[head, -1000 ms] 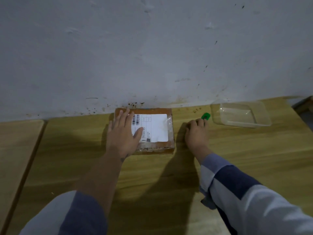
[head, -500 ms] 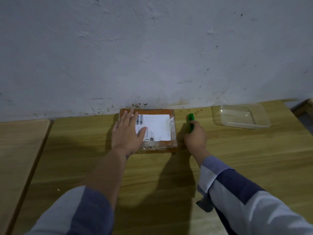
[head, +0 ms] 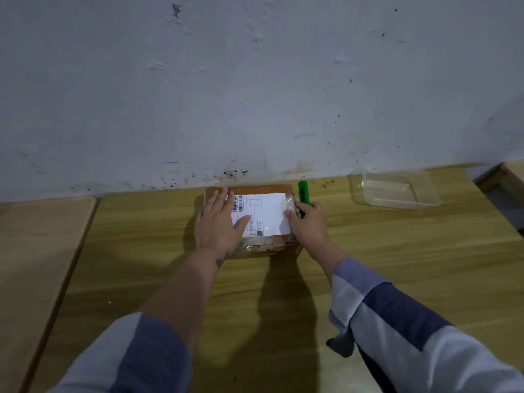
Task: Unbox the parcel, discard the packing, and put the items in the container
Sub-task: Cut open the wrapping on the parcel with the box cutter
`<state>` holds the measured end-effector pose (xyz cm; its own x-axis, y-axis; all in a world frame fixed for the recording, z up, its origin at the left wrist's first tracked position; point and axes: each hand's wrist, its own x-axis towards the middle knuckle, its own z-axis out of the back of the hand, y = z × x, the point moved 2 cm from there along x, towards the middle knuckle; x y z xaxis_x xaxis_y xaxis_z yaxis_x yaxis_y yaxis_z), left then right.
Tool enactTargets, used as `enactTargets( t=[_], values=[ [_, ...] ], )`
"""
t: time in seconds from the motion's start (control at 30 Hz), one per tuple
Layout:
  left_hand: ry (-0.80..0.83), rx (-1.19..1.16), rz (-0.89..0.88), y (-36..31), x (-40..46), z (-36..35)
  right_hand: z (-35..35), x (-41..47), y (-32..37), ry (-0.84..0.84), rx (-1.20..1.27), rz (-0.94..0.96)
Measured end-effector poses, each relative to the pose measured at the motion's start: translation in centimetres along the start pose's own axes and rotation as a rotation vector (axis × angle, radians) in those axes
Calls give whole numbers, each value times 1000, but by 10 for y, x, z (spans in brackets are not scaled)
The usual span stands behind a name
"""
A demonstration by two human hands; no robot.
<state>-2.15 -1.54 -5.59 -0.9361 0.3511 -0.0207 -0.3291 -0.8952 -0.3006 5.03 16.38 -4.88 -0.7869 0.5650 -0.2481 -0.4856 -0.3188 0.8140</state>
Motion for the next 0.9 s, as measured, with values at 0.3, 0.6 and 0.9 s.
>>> enactTargets(
  t=[0.3, 0.6, 0.9],
  values=[
    [8, -30, 47, -29, -81, -3, 37, -56, -29, 46, -81, 31],
    [1, 74, 58, -59, -143, -9, 67, -99, -61, 122, -220, 51],
    [142, 92, -59, -91, -154, -26, 110, -125, -65, 302, -226, 14]
  ],
)
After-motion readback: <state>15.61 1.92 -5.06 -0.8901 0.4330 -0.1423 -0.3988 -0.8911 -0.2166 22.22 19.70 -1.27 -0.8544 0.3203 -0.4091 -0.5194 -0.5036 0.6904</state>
